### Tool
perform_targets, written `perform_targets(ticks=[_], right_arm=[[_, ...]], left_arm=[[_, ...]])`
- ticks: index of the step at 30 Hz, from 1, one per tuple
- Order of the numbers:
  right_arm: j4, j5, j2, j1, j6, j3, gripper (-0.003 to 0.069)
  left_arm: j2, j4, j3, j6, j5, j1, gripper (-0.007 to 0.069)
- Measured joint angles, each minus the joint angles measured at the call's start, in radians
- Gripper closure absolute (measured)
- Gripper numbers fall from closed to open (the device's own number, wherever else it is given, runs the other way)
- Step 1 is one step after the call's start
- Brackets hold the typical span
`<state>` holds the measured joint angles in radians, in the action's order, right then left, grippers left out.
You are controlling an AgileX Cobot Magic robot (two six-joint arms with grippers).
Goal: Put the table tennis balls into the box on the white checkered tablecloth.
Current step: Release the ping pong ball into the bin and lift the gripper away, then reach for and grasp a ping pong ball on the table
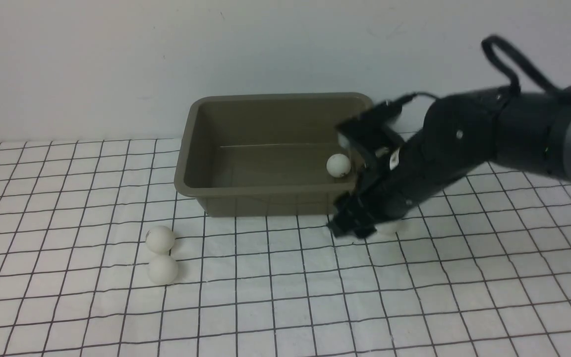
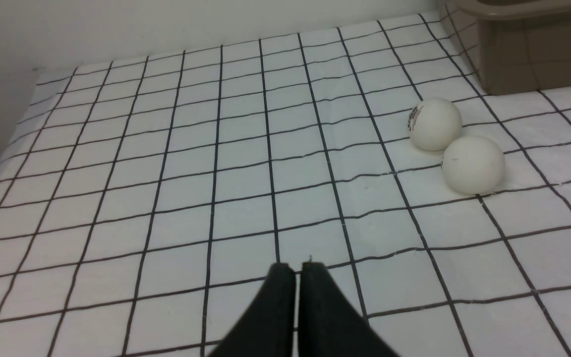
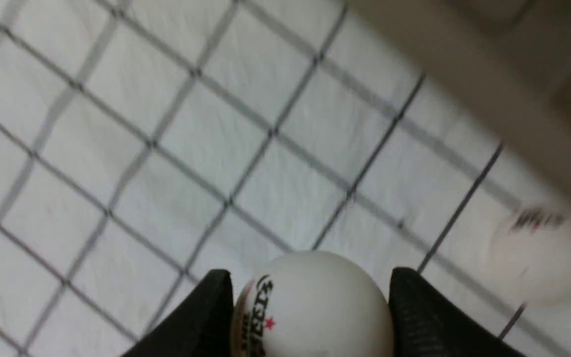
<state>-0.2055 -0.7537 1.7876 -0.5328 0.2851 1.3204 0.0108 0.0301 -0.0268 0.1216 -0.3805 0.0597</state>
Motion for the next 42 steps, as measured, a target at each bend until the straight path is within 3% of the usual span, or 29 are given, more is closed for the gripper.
perform_targets(ticks=[6, 16, 32, 42], right_arm=[[0.055, 0.050, 0.060, 0.000, 0.022, 0.255, 0.0293], [0.145, 0.024, 0.422, 0.000, 0.024, 0.594, 0.0293], [0.154, -0.024, 0.492, 0.000, 0.046, 0.645, 0.0241], [0.206, -0.165, 0.382, 0.001, 0.043, 0.646, 0.0239]], left_arm=[[0.000, 0.000, 0.000, 0.000, 0.000, 0.000, 0.0629], [0.000, 0.000, 0.000, 0.000, 0.000, 0.000, 0.0629], [0.000, 0.000, 0.000, 0.000, 0.000, 0.000, 0.0629], [0.000, 0.000, 0.000, 0.000, 0.000, 0.000, 0.0629]])
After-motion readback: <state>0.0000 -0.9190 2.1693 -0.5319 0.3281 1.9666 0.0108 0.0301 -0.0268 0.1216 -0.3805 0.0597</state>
